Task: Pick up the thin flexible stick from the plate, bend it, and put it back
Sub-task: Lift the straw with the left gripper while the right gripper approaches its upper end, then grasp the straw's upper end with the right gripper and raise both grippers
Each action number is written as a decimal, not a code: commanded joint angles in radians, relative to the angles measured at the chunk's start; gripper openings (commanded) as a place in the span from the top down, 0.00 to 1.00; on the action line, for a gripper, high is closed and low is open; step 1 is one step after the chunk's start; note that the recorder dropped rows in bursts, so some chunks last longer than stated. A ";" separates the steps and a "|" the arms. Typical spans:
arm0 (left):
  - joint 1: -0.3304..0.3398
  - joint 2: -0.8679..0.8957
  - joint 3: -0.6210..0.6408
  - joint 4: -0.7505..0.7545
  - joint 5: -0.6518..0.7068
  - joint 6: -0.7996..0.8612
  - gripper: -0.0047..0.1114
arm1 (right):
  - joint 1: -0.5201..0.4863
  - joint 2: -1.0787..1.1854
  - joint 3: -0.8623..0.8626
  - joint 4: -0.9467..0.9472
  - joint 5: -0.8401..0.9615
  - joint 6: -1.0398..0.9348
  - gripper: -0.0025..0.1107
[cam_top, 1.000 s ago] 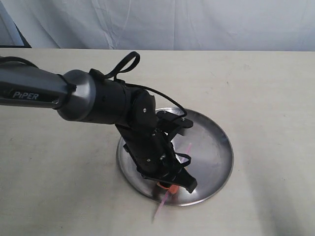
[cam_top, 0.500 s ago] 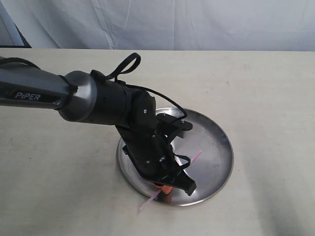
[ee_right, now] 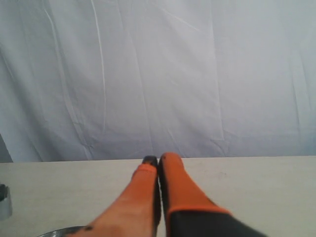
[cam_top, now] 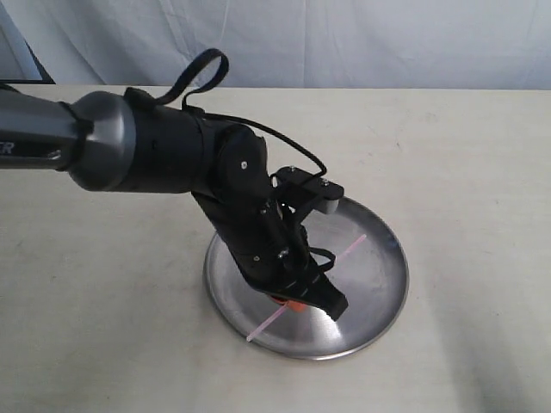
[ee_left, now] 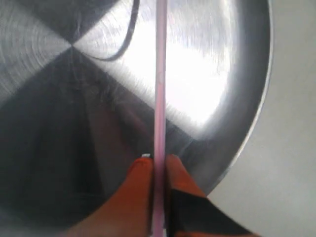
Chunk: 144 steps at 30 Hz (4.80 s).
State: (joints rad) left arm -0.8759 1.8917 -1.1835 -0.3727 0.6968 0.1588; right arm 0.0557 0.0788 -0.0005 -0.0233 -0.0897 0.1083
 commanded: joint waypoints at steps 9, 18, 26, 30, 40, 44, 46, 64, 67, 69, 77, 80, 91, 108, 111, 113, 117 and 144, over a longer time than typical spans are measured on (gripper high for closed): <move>-0.003 -0.139 -0.005 -0.057 0.043 0.090 0.96 | 0.005 0.005 0.000 0.295 -0.181 0.766 0.94; -0.003 -0.243 -0.005 -0.110 0.029 0.117 0.96 | 0.005 0.127 -0.139 0.240 0.090 0.828 0.98; -0.003 -0.289 -0.005 -0.160 -0.006 0.137 0.96 | 0.068 0.510 -0.465 0.589 0.418 0.229 0.98; -0.003 -0.289 -0.005 -0.175 -0.025 0.137 0.96 | 0.116 0.656 -0.486 1.026 0.491 -0.220 0.86; -0.003 -0.311 -0.005 -0.203 -0.039 0.137 0.96 | 0.118 0.845 -0.487 1.510 0.523 -0.630 0.51; -0.003 -0.312 -0.005 -0.227 -0.037 0.151 0.96 | 0.118 0.902 -0.487 1.625 0.521 -0.758 0.51; -0.003 -0.312 -0.005 -0.253 -0.027 0.175 0.96 | 0.118 0.923 -0.487 1.671 0.519 -0.799 0.51; -0.003 -0.312 -0.005 -0.262 0.013 0.197 0.96 | 0.118 0.977 -0.487 1.768 0.503 -0.947 0.98; -0.003 -0.312 -0.005 -0.262 0.025 0.193 0.96 | 0.118 0.977 -0.490 1.768 0.503 -0.947 0.98; -0.003 -0.312 -0.005 -0.262 0.039 0.193 0.95 | 0.118 0.977 -0.496 1.768 0.503 -0.947 0.98; -0.003 -0.311 -0.005 -0.218 0.076 0.156 0.73 | 0.118 0.977 -0.507 1.768 0.503 -0.947 0.98; -0.003 -0.309 -0.005 -0.177 0.081 0.128 0.64 | 0.118 0.977 -0.507 1.768 0.505 -0.947 0.98; -0.003 -0.309 -0.005 -0.075 0.085 0.053 0.93 | 0.118 0.977 -0.507 1.768 0.505 -0.947 0.98; -0.003 -0.309 -0.005 -0.071 0.055 0.058 0.96 | 0.118 0.977 -0.507 1.768 0.502 -1.034 0.98; -0.003 -0.309 -0.005 -0.071 0.044 0.058 0.96 | 0.118 0.977 -0.507 1.768 0.502 -1.058 0.99; -0.003 -0.309 -0.005 -0.071 0.037 0.058 0.96 | 0.118 0.977 -0.507 1.768 0.502 -1.060 0.99; -0.003 -0.309 -0.005 -0.071 0.026 0.058 0.96 | 0.118 0.977 -0.507 1.768 0.502 -1.069 0.99; 0.064 -0.380 -0.005 -0.107 -0.024 0.058 0.96 | 0.205 1.021 -0.543 1.606 0.425 -1.075 0.99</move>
State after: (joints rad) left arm -0.8300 1.5363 -1.1817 -0.4553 0.7464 0.2246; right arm 0.2517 1.0868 -0.5490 1.6210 0.3015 -0.9534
